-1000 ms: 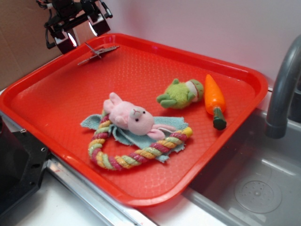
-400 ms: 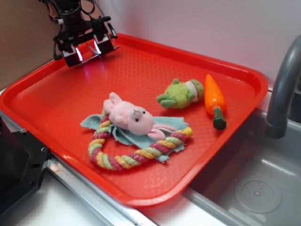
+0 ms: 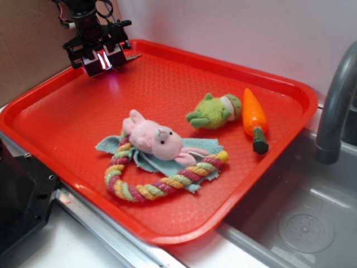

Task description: Grab the silver keys.

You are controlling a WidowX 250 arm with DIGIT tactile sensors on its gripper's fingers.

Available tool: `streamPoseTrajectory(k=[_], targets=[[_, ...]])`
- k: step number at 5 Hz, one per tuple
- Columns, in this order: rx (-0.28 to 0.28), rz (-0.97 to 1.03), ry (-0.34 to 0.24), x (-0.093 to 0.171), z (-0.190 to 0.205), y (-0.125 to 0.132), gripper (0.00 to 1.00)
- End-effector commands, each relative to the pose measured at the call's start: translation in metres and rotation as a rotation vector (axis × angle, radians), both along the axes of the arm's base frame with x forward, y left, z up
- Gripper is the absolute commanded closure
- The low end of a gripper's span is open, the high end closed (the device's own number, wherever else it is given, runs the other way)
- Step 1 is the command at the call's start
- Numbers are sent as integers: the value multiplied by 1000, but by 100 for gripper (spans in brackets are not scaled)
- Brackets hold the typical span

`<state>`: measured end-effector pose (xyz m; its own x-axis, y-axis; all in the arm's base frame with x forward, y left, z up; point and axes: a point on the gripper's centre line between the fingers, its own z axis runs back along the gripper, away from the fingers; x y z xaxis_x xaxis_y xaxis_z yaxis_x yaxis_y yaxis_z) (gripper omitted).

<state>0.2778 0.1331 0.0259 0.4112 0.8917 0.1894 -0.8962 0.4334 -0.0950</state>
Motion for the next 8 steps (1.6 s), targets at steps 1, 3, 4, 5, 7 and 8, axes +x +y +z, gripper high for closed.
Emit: streamPoseTrajectory(k=[1,3,4,5,7,8], targets=[[30,-35,-37,-9,20,-3,100],[7,-213,-75,-32,77,-10,100],[99,-397,-3,-58,127,-22,100],[206,-580,-29,-59,176,-29,100],[117,-774,-26,-47,263,-35,100],[130,-789,-31,-44,257,-47,100]])
